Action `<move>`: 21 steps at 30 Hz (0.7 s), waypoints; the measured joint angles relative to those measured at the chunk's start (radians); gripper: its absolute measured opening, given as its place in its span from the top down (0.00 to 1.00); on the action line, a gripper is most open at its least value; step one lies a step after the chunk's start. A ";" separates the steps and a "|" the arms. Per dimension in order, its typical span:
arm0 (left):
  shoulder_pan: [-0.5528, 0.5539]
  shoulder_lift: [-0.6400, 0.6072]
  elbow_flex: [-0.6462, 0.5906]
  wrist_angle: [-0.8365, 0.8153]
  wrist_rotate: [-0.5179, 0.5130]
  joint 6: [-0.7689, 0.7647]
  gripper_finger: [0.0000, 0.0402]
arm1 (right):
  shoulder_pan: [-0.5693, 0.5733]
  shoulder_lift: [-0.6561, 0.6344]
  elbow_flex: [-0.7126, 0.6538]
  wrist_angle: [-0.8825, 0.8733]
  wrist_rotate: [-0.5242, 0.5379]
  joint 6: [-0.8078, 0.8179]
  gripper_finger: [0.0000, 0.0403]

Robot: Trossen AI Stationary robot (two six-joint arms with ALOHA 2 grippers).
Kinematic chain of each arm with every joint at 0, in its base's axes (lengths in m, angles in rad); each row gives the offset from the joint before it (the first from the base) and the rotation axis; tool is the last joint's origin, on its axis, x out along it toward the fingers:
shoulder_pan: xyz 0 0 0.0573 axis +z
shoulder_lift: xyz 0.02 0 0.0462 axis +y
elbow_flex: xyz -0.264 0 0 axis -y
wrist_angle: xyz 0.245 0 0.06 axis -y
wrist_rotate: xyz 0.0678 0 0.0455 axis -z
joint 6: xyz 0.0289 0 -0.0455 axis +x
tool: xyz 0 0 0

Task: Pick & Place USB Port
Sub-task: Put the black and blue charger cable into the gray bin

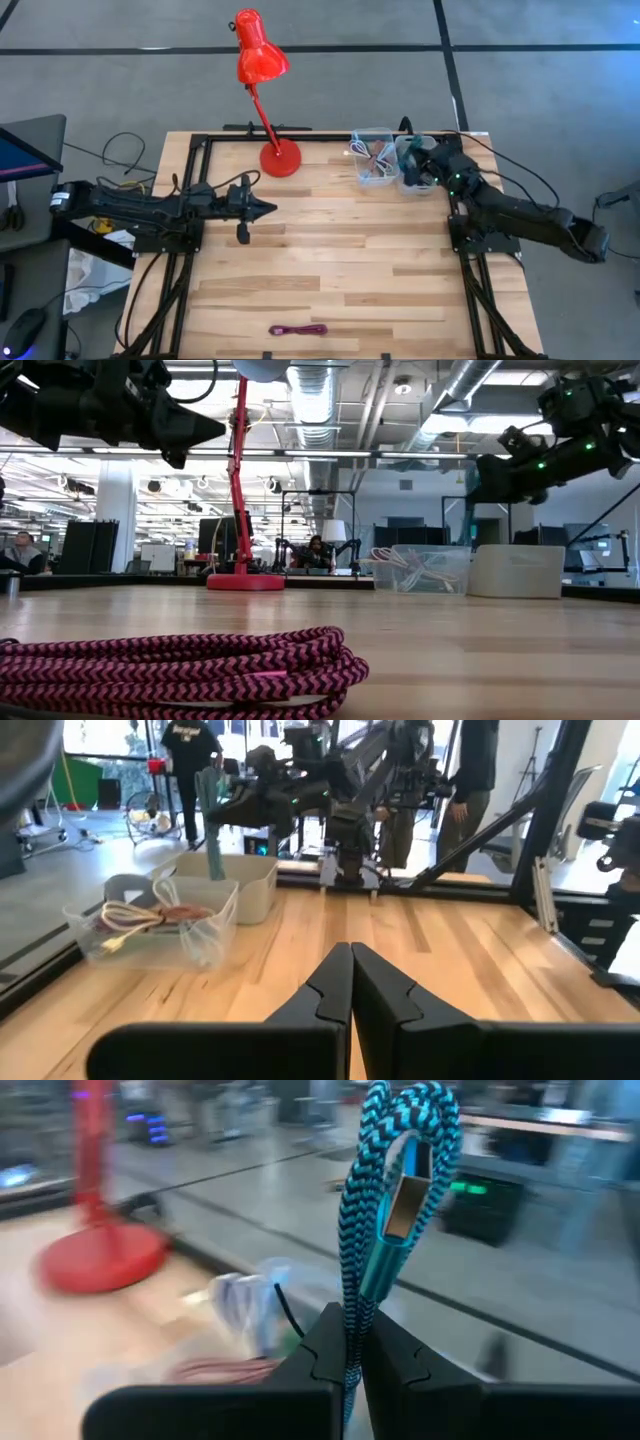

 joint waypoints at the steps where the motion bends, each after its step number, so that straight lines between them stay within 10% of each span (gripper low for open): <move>1: -0.002 0.000 0.000 0.006 0.000 0.000 0.99 | -0.016 -0.021 0.000 -0.011 0.013 -0.003 0.99; 21: -0.003 0.000 -0.001 0.035 0.000 0.000 0.99 | -0.190 -0.124 0.001 -0.308 0.033 0.036 0.99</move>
